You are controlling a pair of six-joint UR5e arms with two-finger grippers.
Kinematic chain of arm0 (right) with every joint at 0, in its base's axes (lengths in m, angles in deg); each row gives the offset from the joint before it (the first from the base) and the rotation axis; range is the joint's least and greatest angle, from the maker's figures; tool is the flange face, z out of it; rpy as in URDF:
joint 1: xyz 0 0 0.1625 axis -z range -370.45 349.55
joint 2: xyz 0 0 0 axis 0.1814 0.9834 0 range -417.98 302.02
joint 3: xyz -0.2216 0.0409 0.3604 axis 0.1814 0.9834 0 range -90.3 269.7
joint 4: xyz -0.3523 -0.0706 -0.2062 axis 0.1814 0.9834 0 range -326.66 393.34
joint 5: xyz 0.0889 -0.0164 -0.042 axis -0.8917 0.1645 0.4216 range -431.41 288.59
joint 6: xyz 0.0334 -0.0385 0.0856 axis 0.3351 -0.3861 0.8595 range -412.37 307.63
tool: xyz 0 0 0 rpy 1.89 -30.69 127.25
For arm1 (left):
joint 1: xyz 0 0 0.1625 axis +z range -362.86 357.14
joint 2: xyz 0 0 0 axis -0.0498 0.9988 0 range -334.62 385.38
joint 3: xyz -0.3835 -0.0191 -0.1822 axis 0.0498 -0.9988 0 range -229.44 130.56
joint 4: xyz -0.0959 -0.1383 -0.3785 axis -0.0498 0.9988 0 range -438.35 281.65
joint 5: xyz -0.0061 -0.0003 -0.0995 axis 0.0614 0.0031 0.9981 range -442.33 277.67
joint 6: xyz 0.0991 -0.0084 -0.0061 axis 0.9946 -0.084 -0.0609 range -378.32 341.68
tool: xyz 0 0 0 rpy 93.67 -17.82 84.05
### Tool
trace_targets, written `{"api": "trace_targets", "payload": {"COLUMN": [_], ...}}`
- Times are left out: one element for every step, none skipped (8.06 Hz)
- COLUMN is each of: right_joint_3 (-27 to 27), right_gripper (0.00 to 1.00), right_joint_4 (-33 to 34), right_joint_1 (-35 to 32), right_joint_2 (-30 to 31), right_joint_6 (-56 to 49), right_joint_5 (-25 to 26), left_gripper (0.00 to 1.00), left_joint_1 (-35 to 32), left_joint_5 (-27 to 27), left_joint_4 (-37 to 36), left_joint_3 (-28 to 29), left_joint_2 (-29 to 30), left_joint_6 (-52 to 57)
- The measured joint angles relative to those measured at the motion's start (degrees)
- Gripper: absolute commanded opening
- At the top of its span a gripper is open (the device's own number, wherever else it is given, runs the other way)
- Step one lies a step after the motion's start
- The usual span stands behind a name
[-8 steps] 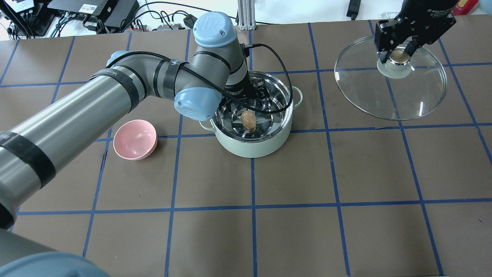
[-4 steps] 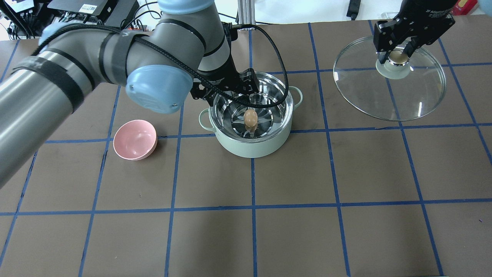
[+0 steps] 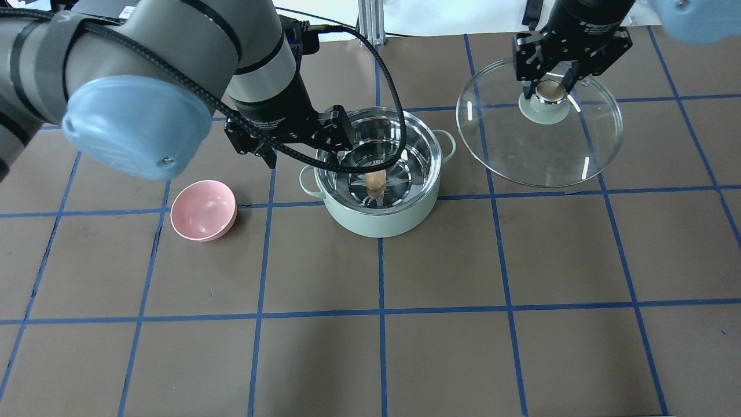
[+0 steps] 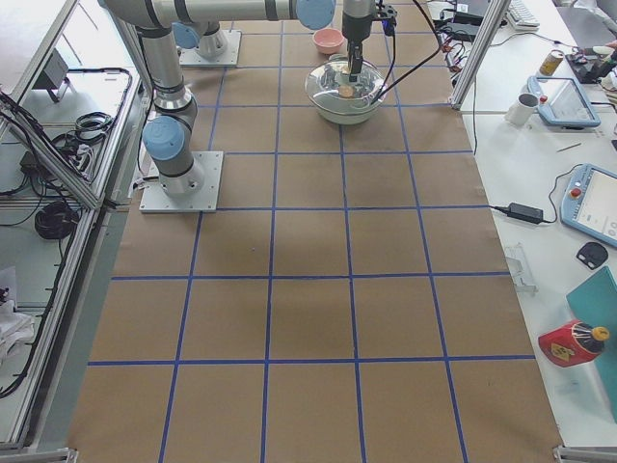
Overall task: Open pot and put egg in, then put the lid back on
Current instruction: 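Withdraw the left gripper while the right gripper carries the lid over the pot, then lower the glass lid onto the pot with the right gripper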
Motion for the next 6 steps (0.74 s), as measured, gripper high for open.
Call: {"api": "trace_targets", "payload": {"right_joint_3": [0.0,0.0,0.0,0.0,0.0,0.0], "right_gripper": [0.0,0.0,0.0,0.0,0.0,0.0], "right_joint_4": [1.5,3.4,5.5,7.4,9.1,10.9], "right_joint_1": [-2.8,-5.3,-7.6,-9.9,-12.1,-14.2], "right_joint_2": [-0.8,-1.9,-3.1,-4.3,-5.4,-6.8], "right_joint_6": [4.0,7.6,11.2,14.4,17.6,20.8], "right_joint_5": [0.0,-0.1,-0.1,-0.1,-0.1,-0.1], "left_gripper": [1.0,1.0,1.0,1.0,1.0,1.0], "left_joint_1": [2.0,5.7,10.3,13.5,15.4,16.3], "left_joint_5": [0.0,0.1,0.2,0.0,-0.8,-2.6], "left_joint_4": [0.6,0.9,1.2,1.5,1.7,1.7], "left_joint_3": [0.2,0.3,0.4,0.4,0.5,0.5], "left_joint_2": [-0.8,-1.4,-1.8,-2.1,-2.3,-2.6], "left_joint_6": [2.0,4.9,8.6,12.6,15.8,17.4]}}
